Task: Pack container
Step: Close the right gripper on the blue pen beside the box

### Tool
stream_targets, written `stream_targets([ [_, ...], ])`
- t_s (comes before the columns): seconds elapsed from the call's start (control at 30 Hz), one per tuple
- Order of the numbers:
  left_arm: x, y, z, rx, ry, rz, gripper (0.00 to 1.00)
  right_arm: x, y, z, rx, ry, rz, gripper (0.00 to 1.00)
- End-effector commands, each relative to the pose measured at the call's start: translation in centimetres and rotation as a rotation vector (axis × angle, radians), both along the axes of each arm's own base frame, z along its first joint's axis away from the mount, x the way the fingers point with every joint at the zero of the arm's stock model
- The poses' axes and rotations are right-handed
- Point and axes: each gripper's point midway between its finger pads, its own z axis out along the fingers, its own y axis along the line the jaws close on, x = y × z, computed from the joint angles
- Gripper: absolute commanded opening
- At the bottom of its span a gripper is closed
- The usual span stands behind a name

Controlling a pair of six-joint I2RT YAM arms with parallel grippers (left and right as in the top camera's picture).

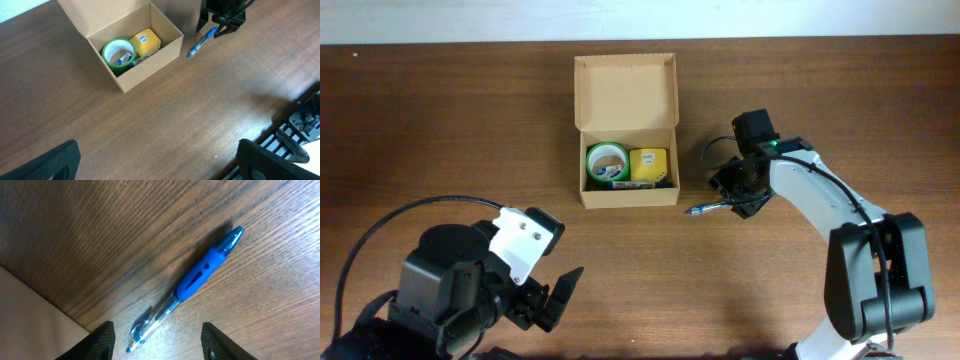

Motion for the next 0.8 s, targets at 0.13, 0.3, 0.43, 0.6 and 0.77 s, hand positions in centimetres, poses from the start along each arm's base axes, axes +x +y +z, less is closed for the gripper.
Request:
stream_targets([
  [0.13,-0.2,-0.2,0.6,-0.005,-0.022,-0.026,1.00,-0.1,-0.5,-1.6,-0.020,0.034,-0.044,0.57],
  [0.3,-0.2,-0.2,0.6,-0.005,-0.022,-0.026,1.00,0.1,-0.6,-2.1,-0.022,0.039,-0.071,0.57],
  [0.43,-0.2,-0.2,0.6,-0.005,-0.022,-0.026,1.00,0.0,-0.5,-2.8,-0.022,0.053,-0.070,0.57],
  [0.6,-0.2,-0.2,0.6,-0.005,-0.022,-0.026,0.99,0.0,-0.5,-3.3,-0.025,0.059,-0.071,0.56],
  [0.77,-0.2,-0.2,0.6,-0.005,-0.022,-0.026,1.00,0.4,-0.5,-3.4,-0.025,0.047,-0.071,0.45],
])
